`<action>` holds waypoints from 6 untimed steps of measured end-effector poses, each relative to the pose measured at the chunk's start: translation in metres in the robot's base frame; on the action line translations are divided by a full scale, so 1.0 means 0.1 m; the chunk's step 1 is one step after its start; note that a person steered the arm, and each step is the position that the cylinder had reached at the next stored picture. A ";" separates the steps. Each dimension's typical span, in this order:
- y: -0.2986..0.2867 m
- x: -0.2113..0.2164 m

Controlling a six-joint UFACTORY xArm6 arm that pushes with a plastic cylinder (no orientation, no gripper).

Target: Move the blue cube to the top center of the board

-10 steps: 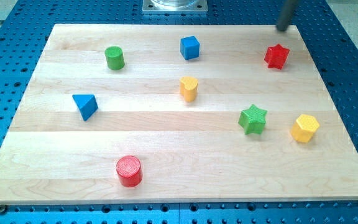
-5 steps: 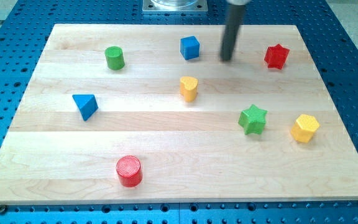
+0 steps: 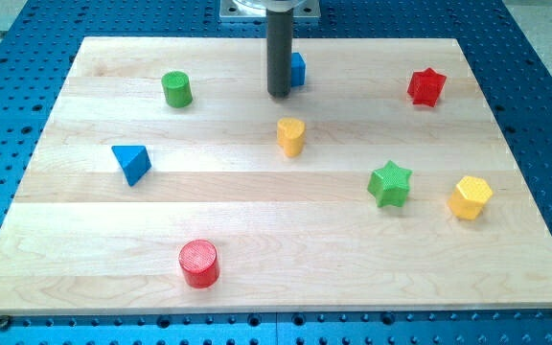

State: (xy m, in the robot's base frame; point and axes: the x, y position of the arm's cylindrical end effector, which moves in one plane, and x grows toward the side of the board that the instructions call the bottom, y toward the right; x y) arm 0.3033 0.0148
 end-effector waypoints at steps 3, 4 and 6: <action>0.05 0.06; 0.35 0.02; 0.34 -0.34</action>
State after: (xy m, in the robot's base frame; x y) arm 0.2689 0.0490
